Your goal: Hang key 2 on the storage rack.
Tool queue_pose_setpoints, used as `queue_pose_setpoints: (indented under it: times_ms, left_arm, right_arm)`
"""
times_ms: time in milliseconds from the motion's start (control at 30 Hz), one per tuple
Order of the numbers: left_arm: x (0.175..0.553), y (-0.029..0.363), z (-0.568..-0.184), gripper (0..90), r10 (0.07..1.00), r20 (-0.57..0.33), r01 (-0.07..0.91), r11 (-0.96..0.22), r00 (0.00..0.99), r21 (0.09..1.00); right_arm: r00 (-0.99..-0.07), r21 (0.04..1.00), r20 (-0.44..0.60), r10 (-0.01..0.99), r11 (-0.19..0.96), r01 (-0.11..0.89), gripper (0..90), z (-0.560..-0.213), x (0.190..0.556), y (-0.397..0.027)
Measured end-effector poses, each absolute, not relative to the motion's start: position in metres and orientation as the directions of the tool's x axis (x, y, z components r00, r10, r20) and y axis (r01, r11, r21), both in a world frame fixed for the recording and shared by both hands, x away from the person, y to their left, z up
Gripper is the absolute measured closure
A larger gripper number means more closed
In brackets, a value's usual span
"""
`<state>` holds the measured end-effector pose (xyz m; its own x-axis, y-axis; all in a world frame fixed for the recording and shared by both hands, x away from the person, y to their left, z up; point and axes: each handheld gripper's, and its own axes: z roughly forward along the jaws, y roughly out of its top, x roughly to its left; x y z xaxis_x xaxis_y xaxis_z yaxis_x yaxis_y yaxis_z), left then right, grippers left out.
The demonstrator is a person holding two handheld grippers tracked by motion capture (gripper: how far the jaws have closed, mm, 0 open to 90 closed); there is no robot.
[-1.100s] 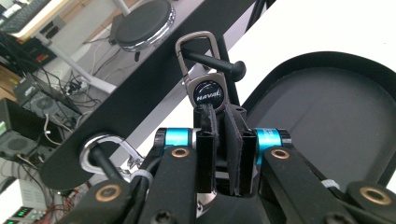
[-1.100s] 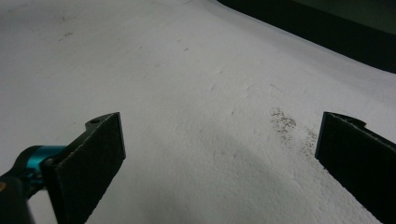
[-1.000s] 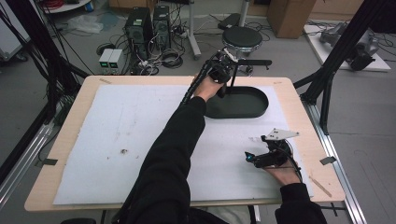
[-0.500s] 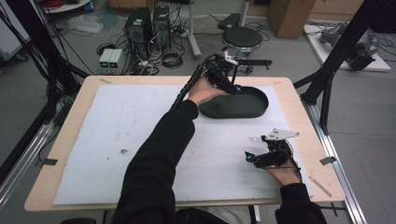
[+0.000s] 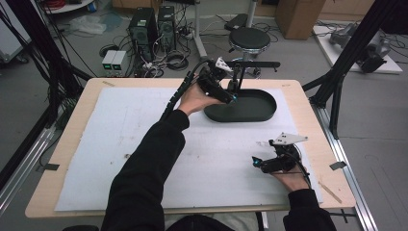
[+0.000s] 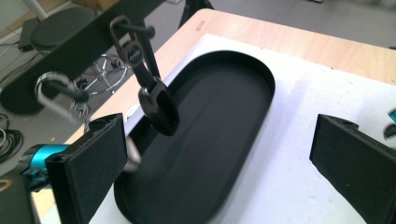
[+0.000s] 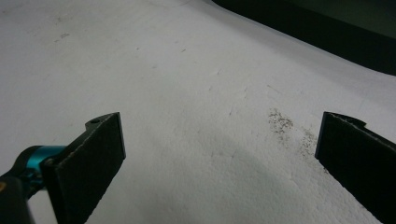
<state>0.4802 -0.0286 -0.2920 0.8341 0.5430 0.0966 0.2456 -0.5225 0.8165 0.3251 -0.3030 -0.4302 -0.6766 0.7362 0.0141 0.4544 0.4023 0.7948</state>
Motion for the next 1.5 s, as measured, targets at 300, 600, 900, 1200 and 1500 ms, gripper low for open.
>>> queue_pose_setpoints:
  times_ms: [300, 600, 900, 1200, 1500]
  left_arm:
    - [0.468, -0.003, -0.296, 4.5, 0.547, 0.090, 0.250, -0.515, 0.833, 0.820]
    - [0.464, 0.025, -0.309, 4.4, 0.566, 0.061, 0.293, -0.513, 0.822, 0.807]
    - [0.455, 0.053, -0.323, 4.5, 0.592, 0.036, 0.318, -0.482, 0.805, 0.817]
    - [0.446, 0.084, -0.331, 4.5, 0.617, 0.020, 0.340, -0.460, 0.787, 0.821]
    - [0.429, 0.114, -0.338, 4.5, 0.644, 0.020, 0.359, -0.452, 0.765, 0.816]
  right_arm:
    - [-0.677, 0.794, 0.012, 0.736, 0.405, 0.454, 0.8, -0.430, 0.325, -0.302]
    - [-0.680, 0.789, 0.013, 0.733, 0.410, 0.458, 0.8, -0.431, 0.325, -0.300]
    - [-0.678, 0.784, 0.012, 0.735, 0.415, 0.462, 0.8, -0.432, 0.326, -0.300]
    - [-0.681, 0.784, 0.010, 0.732, 0.417, 0.460, 0.8, -0.433, 0.326, -0.300]
    - [-0.679, 0.782, 0.012, 0.734, 0.417, 0.463, 0.8, -0.433, 0.326, -0.300]
